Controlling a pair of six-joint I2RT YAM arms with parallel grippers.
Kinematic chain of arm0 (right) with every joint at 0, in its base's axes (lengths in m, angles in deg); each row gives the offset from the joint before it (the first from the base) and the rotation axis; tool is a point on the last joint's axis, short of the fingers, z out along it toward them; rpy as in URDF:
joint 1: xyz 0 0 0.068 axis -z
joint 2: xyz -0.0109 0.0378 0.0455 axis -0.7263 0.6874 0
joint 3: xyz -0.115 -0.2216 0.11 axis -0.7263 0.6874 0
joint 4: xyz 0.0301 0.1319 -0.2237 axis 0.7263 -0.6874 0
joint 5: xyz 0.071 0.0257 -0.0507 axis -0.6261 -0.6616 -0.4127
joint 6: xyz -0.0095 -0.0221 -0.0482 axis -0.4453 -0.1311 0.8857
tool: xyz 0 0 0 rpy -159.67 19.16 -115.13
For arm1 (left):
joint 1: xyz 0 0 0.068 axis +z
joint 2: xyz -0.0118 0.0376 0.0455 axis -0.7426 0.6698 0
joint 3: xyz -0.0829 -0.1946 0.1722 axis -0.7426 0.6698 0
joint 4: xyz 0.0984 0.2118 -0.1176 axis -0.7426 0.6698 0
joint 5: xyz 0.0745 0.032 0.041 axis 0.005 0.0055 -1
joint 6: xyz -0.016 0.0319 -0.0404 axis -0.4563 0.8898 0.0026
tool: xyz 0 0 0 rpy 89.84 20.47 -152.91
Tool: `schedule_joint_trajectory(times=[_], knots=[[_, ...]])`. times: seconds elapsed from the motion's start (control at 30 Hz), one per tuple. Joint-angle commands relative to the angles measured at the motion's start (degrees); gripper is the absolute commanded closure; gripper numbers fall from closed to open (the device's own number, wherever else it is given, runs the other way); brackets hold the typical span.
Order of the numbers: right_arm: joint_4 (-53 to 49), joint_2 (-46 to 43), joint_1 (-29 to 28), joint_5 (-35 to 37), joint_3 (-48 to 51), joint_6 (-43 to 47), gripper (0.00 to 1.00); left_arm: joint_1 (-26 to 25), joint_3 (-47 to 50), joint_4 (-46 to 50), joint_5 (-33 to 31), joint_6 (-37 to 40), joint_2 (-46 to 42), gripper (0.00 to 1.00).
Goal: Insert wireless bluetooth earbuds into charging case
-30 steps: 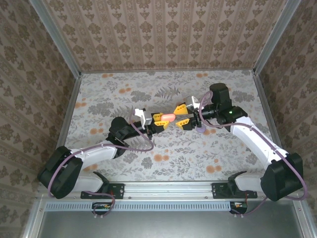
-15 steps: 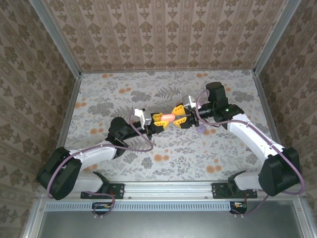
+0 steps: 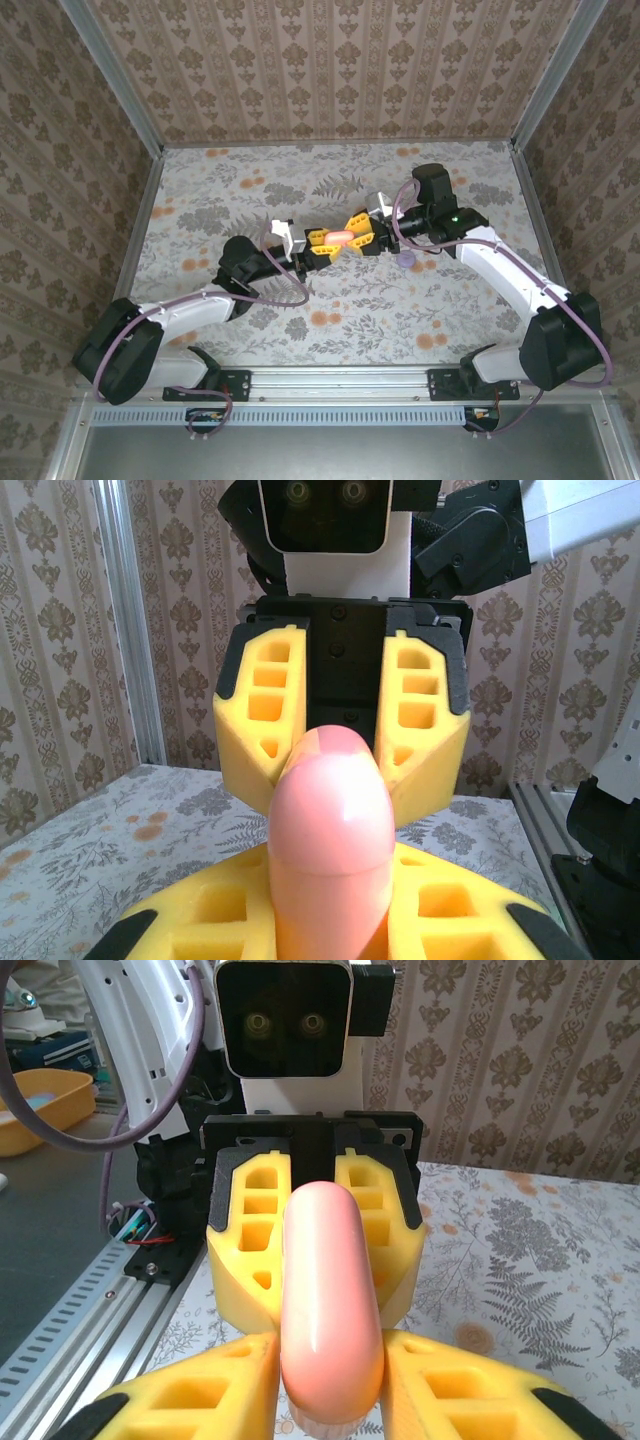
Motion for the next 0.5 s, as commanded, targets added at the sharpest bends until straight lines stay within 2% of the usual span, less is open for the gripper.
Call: schedule_joint_trajectory(times=[0.0,0.2,0.47], knots=[[-0.31,0.65,-0.7,-3.23,-1.85,2.31,0.73,-0.29,-1.48,-0.48,0.33,0.86,-1.01,0.85],[-2.17,0.56,-0.7,-2.79,-2.37,4.07,0.79,-0.41,-1.72,-0.21,0.07,1.13,-0.84,0.82],[-2.97,0.22,-0.69,-2.42,-2.41,4.82,0.8,-0.41,-1.19,-0.35,-0.54,1.17,-1.1,0.75]])
